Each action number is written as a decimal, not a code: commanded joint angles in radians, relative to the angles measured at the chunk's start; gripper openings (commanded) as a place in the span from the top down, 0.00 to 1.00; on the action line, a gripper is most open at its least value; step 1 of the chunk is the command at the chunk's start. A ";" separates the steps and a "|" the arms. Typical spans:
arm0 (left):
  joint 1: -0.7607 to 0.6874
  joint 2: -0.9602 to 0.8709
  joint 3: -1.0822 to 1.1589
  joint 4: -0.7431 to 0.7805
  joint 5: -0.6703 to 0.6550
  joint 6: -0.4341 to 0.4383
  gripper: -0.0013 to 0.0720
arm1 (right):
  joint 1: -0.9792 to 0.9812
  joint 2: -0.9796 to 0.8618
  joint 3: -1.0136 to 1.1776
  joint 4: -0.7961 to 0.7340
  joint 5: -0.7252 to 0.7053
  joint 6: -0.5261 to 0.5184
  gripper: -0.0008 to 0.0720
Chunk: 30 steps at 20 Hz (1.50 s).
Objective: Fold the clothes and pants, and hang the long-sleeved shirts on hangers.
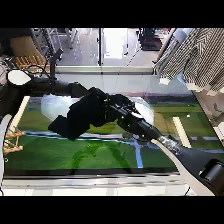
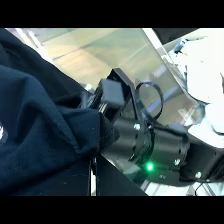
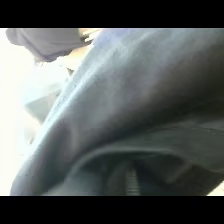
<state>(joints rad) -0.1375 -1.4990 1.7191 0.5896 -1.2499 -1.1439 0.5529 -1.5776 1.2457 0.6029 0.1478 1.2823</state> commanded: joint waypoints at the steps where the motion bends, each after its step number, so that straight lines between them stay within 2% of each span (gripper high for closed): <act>1: -0.006 0.000 0.000 0.000 0.000 0.000 0.97 | 0.047 -0.007 0.010 -0.009 -0.087 -0.001 0.96; 3: -0.002 0.000 0.000 0.005 0.000 0.000 0.93 | 0.058 -0.004 0.010 -0.113 -0.113 -0.031 0.97; 4: 0.004 0.000 0.000 0.012 -0.001 0.000 0.75 | 0.059 0.006 0.008 -0.222 -0.121 -0.080 0.97; 5: 0.015 0.000 0.000 0.016 -0.005 0.000 0.43 | 0.058 0.021 0.000 -0.326 -0.111 -0.116 0.97; 6: 0.026 0.001 0.000 0.015 -0.005 0.000 0.29 | 0.058 0.044 -0.016 -0.436 -0.092 -0.125 0.97; 8: 0.048 0.001 0.000 0.016 -0.006 0.003 0.29 | 0.056 0.091 -0.061 -0.627 -0.026 -0.116 0.97; 9: 0.056 0.001 0.000 0.017 -0.017 0.031 0.28 | 0.051 0.109 -0.090 -0.711 0.053 -0.081 0.97; 11: 0.065 0.000 0.000 0.084 -0.058 0.060 0.28 | 0.045 0.134 -0.156 -0.959 0.206 0.076 0.97; 13: 0.067 0.000 -0.001 0.232 -0.134 0.060 0.28 | 0.039 0.174 -0.218 -1.341 0.370 0.333 0.97; 14: 0.067 -0.003 -0.001 0.307 -0.176 0.061 0.28 | 0.033 0.199 -0.229 -1.526 0.457 0.426 0.97; 15: 0.066 -0.008 -0.003 0.347 -0.213 0.060 0.28 | 0.033 0.231 -0.227 -1.692 0.556 0.508 0.97; 17: 0.055 -0.022 -0.025 0.331 -0.243 0.059 0.28 | 0.032 0.311 -0.226 -1.881 0.662 0.573 0.97; 20: -0.024 -0.030 -0.136 0.298 -0.228 0.059 0.29 | 0.025 0.420 -0.208 -2.021 0.741 0.621 0.97; 24: -0.159 -0.029 -0.273 0.321 -0.108 0.060 0.32 | -0.039 0.491 -0.184 -2.030 0.843 0.627 0.97; 25: -0.183 -0.029 -0.278 0.307 -0.073 0.060 0.29 | -0.040 0.500 -0.176 -2.033 0.854 0.620 0.97; 28: -0.227 -0.030 -0.278 0.185 -0.027 0.065 0.14 | -0.040 0.505 -0.160 -2.034 0.862 0.612 0.97; 30: -0.236 -0.030 -0.278 0.149 -0.026 0.064 0.12 | -0.040 0.505 -0.159 -2.034 0.863 0.612 0.97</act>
<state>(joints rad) -0.3416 -1.5284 1.4521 0.8135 -1.3121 -1.0809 0.5171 -1.0824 1.0779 -1.4105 0.9848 1.8900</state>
